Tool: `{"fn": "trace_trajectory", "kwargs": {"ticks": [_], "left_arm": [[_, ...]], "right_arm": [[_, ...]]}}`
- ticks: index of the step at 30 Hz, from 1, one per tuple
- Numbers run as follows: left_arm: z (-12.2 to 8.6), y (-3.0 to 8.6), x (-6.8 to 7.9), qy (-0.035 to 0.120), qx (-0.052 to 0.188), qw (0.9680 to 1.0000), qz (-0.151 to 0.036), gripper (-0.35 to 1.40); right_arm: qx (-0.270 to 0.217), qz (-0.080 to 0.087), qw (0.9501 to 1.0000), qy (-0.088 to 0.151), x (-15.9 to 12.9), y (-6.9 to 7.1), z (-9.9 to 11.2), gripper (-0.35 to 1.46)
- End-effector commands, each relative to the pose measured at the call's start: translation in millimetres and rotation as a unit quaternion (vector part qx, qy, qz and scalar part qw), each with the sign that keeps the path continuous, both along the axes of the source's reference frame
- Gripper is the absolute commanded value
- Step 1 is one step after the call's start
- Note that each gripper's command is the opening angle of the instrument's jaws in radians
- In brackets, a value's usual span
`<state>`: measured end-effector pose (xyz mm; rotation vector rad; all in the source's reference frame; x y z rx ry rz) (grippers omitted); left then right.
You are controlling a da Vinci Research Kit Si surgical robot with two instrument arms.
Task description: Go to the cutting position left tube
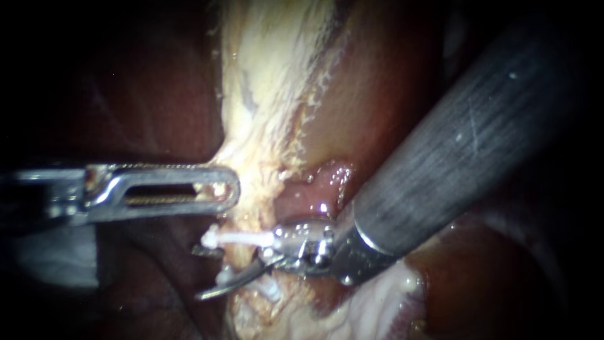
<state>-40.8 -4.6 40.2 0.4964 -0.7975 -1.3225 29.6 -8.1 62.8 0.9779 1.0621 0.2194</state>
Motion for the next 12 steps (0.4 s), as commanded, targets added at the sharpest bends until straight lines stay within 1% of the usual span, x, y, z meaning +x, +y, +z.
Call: {"fn": "trace_trajectory", "kwargs": {"ticks": [1, 12], "left_arm": [[0.0, 0.0, 0.0, 0.000, 0.000, 1.0000, 0.000, -0.35], [0.0, 0.0, 0.0, 0.000, 0.000, 1.0000, 0.000, -0.35]], "right_arm": [[0.000, 0.000, 1.0000, 0.000, 0.0, 0.0, 0.1, 1.34], [0.002, -0.001, 1.0000, -0.001, -0.1, 0.0, 0.2, 1.34]]}}
